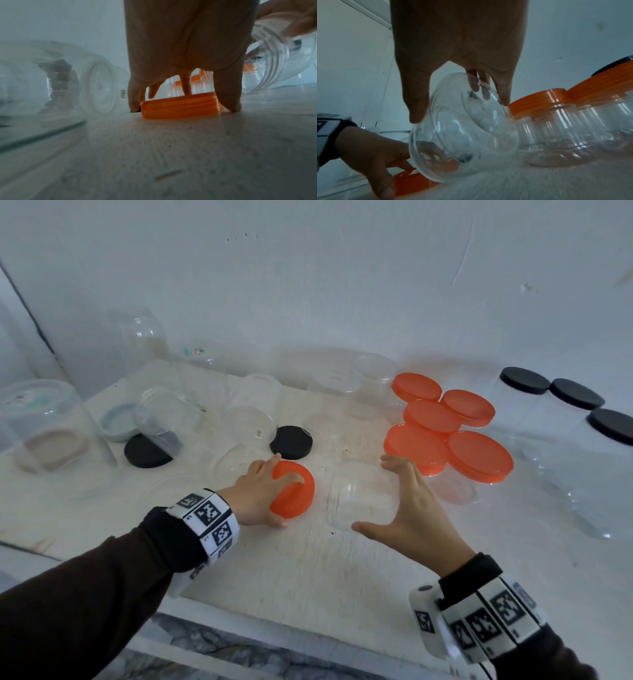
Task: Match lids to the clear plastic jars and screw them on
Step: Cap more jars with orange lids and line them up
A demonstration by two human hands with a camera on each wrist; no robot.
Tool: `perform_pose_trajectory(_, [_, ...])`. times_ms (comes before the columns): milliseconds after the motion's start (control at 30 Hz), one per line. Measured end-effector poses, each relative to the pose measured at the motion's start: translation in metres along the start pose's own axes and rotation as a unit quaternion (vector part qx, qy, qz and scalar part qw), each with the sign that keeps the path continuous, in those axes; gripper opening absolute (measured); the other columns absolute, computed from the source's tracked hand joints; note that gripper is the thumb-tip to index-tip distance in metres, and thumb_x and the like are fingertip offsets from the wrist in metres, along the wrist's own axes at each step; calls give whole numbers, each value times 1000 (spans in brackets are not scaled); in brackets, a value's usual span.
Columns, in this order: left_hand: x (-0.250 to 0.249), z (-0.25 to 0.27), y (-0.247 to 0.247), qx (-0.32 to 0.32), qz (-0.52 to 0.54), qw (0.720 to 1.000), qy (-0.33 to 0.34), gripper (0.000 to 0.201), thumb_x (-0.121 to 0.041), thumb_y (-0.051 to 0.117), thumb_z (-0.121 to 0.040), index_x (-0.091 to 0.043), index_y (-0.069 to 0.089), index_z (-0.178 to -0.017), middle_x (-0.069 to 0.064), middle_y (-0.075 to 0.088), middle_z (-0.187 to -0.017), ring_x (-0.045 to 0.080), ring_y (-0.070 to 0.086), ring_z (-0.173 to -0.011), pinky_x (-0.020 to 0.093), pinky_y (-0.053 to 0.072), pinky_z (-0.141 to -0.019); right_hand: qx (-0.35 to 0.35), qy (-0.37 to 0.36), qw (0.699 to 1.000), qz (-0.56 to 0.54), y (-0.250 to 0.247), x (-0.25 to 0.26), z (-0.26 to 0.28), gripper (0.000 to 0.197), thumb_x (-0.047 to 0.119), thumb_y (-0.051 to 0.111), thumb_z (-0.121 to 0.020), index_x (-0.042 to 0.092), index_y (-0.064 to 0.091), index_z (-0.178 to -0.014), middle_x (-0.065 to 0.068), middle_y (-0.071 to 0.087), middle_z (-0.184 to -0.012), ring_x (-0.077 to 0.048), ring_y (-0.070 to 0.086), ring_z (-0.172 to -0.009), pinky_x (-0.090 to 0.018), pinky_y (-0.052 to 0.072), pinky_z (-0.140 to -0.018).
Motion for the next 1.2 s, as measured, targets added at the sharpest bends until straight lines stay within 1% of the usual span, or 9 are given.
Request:
perform_pose_trajectory(100, [0, 1, -4, -17, 6, 1000, -11, 75, -45, 66, -78, -38, 23, -139, 10, 9, -148, 33, 15, -132, 47, 25, -106, 14, 25, 1000, -3, 0, -4, 4, 86, 33, 84, -60, 12, 33, -125, 6, 33, -125, -6, 34, -113, -5, 29, -82])
perform_pose_trajectory(200, [0, 2, -3, -18, 41, 999, -19, 78, -44, 70, -75, -37, 26, -139, 11, 13, -145, 31, 18, -131, 44, 26, -107, 27, 35, 999, 11, 1, -8, 5, 89, 34, 84, -58, 13, 31, -126, 8, 25, -117, -10, 34, -108, -6, 32, -75])
perform_pose_trajectory(433, [6, 3, -6, -30, 123, 992, -27, 79, -54, 72, -69, -44, 31, -135, 10, 26, -140, 28, 20, -128, 41, 28, -106, 36, 85, 992, -82, 3, -22, 8, 94, 47, 83, -55, 20, 34, -131, 9, 32, -123, -8, 38, -112, -24, 38, -94])
perform_pose_trajectory(633, [5, 10, -27, -135, 284, 948, 42, 75, -64, 69, -43, -56, 40, -111, 1, 31, -134, 18, 31, -125, 29, 29, -104, 74, 127, 983, -106, 8, -38, 11, 95, 43, 83, -59, 21, 31, -135, 10, 38, -127, -8, 40, -116, -23, 35, -95])
perform_pose_trajectory(767, [-3, 11, -39, -223, 309, 920, 91, 67, -70, 64, -49, -55, 41, -111, 0, 41, -134, 14, 32, -127, 27, 27, -105, 129, 142, 971, -141, 19, -44, 14, 95, 28, 84, -63, 19, 24, -136, 7, 37, -131, -9, 38, -122, -23, 32, -97])
perform_pose_trajectory(833, [-12, 15, -45, -239, 321, 910, 110, 71, -67, 65, -51, -47, 45, -116, -1, 40, -134, 10, 33, -126, 16, 26, -100, 137, 151, 965, -164, 23, -46, 15, 89, 27, 85, -63, 22, 28, -132, 8, 38, -131, -10, 41, -121, -21, 35, -95])
perform_pose_trajectory(900, [-25, 19, -48, -235, 326, 906, 132, 72, -66, 65, -51, -46, 45, -117, -4, 36, -136, 7, 31, -126, 8, 23, -96, 133, 162, 957, -200, 25, -46, 14, 84, 23, 86, -62, 25, 32, -126, 8, 41, -128, -9, 45, -117, -13, 40, -87])
perform_pose_trajectory(1033, [-49, 24, -50, -194, 328, 909, 167, 64, -66, 66, -50, -57, 43, -110, -7, 31, -138, 6, 27, -128, 14, 25, -97, 120, 171, 949, -236, 29, -45, 11, 81, 17, 87, -60, 24, 36, -122, 7, 45, -125, -6, 48, -112, -9, 43, -81])
perform_pose_trajectory(1200, [-71, 21, -41, -141, 292, 924, 203, 65, -63, 71, -53, -56, 43, -111, -13, 27, -135, 1, 21, -122, 23, 24, -99, 121, 166, 943, -261, 29, -43, 11, 78, 13, 86, -61, 28, 36, -119, 11, 48, -120, 0, 49, -108, -7, 45, -76])
Point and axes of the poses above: each hand's wrist, its own z-axis away from the middle knuckle, its own y-axis out of the palm, x = y × z, the point moved 6 cm from there along -z, towards the middle knuckle
